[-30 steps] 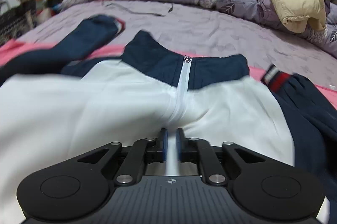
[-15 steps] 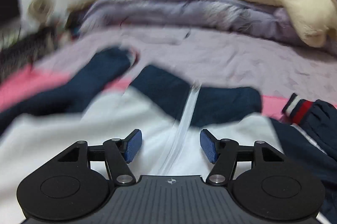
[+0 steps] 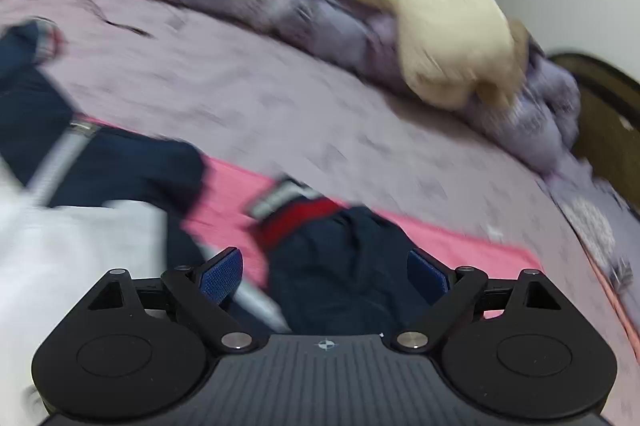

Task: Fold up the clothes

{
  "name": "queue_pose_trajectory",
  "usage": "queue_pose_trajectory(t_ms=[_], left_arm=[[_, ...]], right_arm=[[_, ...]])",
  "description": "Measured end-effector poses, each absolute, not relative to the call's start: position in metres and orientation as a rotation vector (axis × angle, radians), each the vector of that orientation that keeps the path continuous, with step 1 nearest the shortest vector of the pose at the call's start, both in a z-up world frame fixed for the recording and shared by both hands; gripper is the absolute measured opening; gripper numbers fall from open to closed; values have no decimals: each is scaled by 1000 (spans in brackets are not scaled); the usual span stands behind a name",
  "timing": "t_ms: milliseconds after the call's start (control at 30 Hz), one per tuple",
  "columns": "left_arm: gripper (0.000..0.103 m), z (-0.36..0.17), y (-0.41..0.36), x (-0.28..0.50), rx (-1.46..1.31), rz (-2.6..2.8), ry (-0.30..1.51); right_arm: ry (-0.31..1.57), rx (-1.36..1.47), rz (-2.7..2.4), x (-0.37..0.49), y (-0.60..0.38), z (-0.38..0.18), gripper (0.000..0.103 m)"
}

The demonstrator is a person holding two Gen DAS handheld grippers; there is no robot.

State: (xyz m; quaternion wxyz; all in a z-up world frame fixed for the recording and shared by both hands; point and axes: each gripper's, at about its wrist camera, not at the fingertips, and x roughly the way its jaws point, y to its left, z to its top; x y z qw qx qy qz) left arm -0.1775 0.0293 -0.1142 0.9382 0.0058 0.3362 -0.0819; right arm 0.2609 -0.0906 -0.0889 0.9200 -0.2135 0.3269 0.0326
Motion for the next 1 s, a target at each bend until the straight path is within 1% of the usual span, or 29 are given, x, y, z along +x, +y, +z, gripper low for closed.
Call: queue_pose_trajectory(t_ms=[33, 67, 100, 133, 167, 267, 367, 467, 567, 633, 700, 733, 767, 800, 833, 867, 900, 933, 967, 1000], left_arm=[[103, -114, 30, -176, 6, -166, 694], [103, -113, 31, -175, 5, -166, 702], [103, -112, 31, -175, 8, -166, 708], [103, -112, 31, -175, 10, -167, 713], [103, -111, 31, -174, 10, -169, 718], [103, -110, 32, -175, 15, -176, 725], [103, -109, 32, -175, 19, -170, 736], [103, -106, 30, -172, 21, -149, 759], [103, -103, 26, -170, 26, -123, 786], [103, -101, 24, -168, 32, -107, 808], [103, -100, 23, -167, 32, -92, 825], [103, -100, 22, -167, 32, -85, 829], [103, -99, 22, -167, 33, -78, 834], [103, -99, 22, -167, 34, -73, 837], [103, -99, 22, -166, 34, -69, 841], [103, -98, 22, -166, 34, -65, 844], [103, -98, 22, -166, 34, -63, 847], [103, -98, 22, -166, 33, -62, 850], [103, -97, 22, -166, 33, -61, 851], [103, -97, 22, -166, 32, -61, 851]], right_arm=[[723, -392, 42, 273, -97, -94, 76], [780, -322, 45, 280, -106, -97, 44], [770, -256, 37, 280, -118, -91, 25], [760, -191, 30, 279, -130, -84, 21], [747, -130, 22, 278, -142, -77, 19], [608, -110, -5, 258, -191, -33, 18], [470, -75, -59, 234, -267, 15, 18], [368, -50, -120, 217, -355, 45, 18], [360, 71, -188, 206, -444, 43, 18], [396, 175, -272, 194, -495, 23, 18], [468, 257, -328, 184, -530, -9, 18], [522, 270, -350, 182, -542, -27, 19], [598, 266, -364, 183, -550, -45, 22], [693, 261, -374, 187, -553, -66, 29], [776, 253, -382, 190, -555, -85, 35], [732, 212, -369, 183, -549, -92, 40], [690, 167, -372, 176, -543, -91, 74], [701, 142, -392, 174, -537, -90, 96], [703, 120, -410, 171, -531, -88, 102], [687, 91, -427, 164, -524, -83, 102]])
